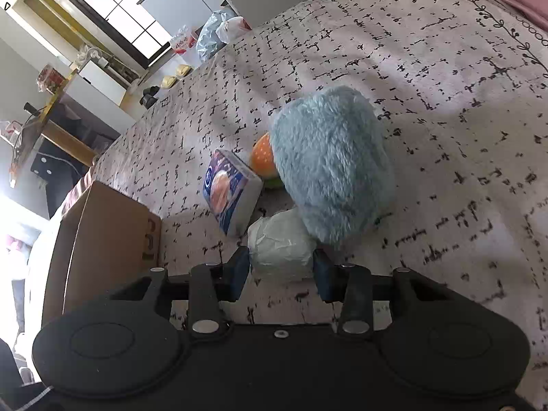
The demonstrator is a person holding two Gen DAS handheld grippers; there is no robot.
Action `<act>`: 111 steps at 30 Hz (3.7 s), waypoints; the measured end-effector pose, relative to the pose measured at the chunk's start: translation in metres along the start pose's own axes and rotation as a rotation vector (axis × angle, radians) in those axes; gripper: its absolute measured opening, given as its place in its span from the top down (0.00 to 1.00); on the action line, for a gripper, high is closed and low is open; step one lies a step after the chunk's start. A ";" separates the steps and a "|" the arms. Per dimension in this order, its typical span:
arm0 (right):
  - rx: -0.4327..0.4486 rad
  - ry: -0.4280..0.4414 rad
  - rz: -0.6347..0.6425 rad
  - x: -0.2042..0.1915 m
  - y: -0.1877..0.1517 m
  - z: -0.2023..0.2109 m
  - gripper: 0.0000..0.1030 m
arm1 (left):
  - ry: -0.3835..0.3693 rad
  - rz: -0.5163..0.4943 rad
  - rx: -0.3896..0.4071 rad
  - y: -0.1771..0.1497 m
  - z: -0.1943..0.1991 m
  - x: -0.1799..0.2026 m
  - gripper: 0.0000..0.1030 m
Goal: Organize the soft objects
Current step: 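Carry the black item and white cloth over the box with both tools, then open both tools to release the black item and white cloth into the box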
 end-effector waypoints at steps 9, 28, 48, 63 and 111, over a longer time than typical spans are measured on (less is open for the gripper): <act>0.042 0.008 0.037 -0.013 0.002 0.046 0.62 | -0.011 -0.060 0.051 -0.004 0.037 0.011 0.72; 0.149 0.091 0.141 -0.042 0.020 0.100 0.62 | 0.024 -0.142 0.175 0.007 0.115 0.027 0.72; 0.164 0.201 0.309 -0.097 0.018 0.115 0.61 | 0.052 -0.101 0.280 0.043 0.165 -0.002 0.72; 0.131 0.240 0.389 -0.149 0.017 0.096 0.61 | 0.071 -0.046 0.291 0.086 0.168 -0.051 0.71; -0.157 0.042 0.471 -0.219 0.023 0.017 0.49 | 0.047 0.024 0.283 0.140 0.186 -0.104 0.23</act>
Point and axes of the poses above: each gripper's, at about its wrist camera, not at the fingertips, and z roughly against the way its jaws point, x to its right, y to its top, the point moved 10 cm from there along -z, roughly the way its jaws point, and after that the axes turned 12 degrees about z, right-handed, at the moved point
